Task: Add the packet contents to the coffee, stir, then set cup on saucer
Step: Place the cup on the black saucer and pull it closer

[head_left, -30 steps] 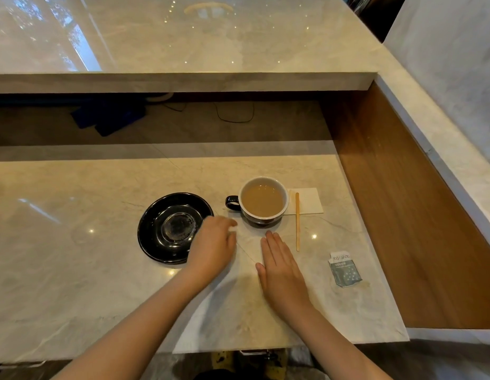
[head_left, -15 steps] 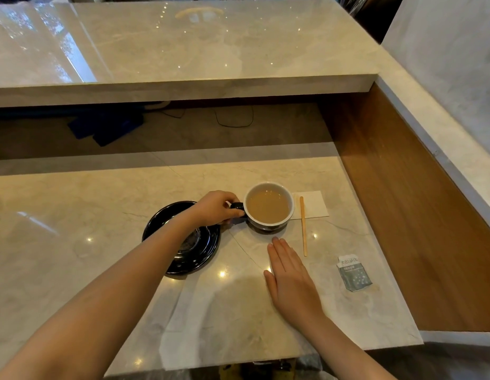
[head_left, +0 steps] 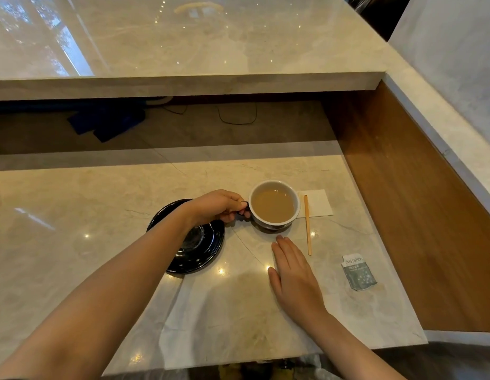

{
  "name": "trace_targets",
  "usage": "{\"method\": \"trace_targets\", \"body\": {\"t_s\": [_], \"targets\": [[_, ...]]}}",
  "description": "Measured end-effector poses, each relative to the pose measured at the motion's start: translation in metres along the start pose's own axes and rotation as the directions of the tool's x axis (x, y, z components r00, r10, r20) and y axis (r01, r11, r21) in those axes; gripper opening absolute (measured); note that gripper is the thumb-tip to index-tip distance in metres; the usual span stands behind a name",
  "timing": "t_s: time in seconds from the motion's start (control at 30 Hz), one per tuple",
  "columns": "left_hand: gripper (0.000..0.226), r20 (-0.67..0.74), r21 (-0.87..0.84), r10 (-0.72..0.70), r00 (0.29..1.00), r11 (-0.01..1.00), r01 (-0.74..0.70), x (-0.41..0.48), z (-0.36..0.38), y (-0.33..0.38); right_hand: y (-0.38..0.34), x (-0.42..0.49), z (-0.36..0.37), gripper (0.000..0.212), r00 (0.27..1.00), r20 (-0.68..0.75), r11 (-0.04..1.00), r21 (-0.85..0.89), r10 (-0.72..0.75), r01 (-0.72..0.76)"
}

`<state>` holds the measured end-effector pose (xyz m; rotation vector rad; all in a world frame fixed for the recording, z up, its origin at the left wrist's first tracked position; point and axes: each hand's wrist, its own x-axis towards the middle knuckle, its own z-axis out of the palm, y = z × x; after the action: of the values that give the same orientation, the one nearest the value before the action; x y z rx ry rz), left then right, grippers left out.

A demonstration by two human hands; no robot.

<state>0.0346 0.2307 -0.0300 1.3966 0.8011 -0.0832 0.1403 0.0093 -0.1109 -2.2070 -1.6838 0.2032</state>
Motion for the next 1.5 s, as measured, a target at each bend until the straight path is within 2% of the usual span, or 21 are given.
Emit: {"method": "trace_targets", "body": {"t_s": [0.13, 0.4, 0.5, 0.6, 0.7, 0.8, 0.87, 0.93, 1.03, 1.3, 1.5], "targets": [[0.022, 0.022, -0.049, -0.024, 0.999, 0.998, 0.025, 0.002, -0.004, -0.006, 0.001, 0.0, 0.0, 0.051, 1.0, -0.011, 1.0, -0.006, 0.002, -0.002], [0.028, -0.014, -0.084, 0.064, 0.998, 0.994, -0.065, -0.025, -0.011, -0.005, -0.002, 0.008, 0.002, 0.042, 0.996, -0.085, 1.0, 0.024, -0.01, 0.012], [0.027, -0.046, -0.099, 0.098, 0.994, 0.99, -0.102, -0.046, -0.022, -0.003, -0.015, 0.024, -0.005, 0.036, 0.999, -0.04, 0.994, 0.105, 0.008, -0.004], [0.024, -0.083, -0.143, 0.112, 0.99, 0.982, -0.123, -0.067, -0.039, -0.01, -0.038, 0.045, -0.007, 0.034, 0.995, 0.083, 0.975, 0.223, -0.045, 0.026], [0.016, -0.09, -0.18, 0.105, 0.99, 0.976, -0.12, -0.089, -0.052, -0.02, -0.067, 0.069, -0.006, 0.026, 0.978, 0.204, 0.899, 0.422, 0.037, -0.122], [0.016, -0.101, -0.177, 0.08, 0.992, 0.979, -0.097, -0.108, -0.062, -0.032, -0.086, 0.086, -0.004, 0.018, 0.944, 0.3, 0.733, 0.61, 0.138, -0.301], [0.017, -0.1, -0.176, 0.082, 0.992, 0.979, -0.098, -0.118, -0.068, -0.043, -0.092, 0.092, -0.002, 0.017, 0.905, 0.374, 0.613, 0.672, 0.204, -0.416], [0.029, -0.075, -0.191, 0.09, 0.993, 0.976, -0.103, -0.123, -0.074, -0.055, -0.092, 0.095, -0.001, 0.019, 0.876, 0.418, 0.539, 0.693, 0.239, -0.478], [0.044, -0.029, -0.2, 0.105, 0.994, 0.974, -0.108, -0.128, -0.08, -0.069, -0.09, 0.095, -0.001, 0.021, 0.891, 0.398, 0.524, 0.723, 0.217, -0.451], [0.021, -0.01, -0.163, 0.052, 0.999, 0.985, -0.053, -0.127, -0.085, -0.082, -0.084, 0.093, 0.003, 0.022, 0.897, 0.377, 0.479, 0.758, 0.233, -0.443], [0.018, 0.001, -0.162, 0.037, 0.999, 0.986, -0.036, -0.122, -0.09, -0.089, -0.083, 0.093, 0.003, 0.023, 0.893, 0.377, 0.476, 0.756, 0.245, -0.45]]}}
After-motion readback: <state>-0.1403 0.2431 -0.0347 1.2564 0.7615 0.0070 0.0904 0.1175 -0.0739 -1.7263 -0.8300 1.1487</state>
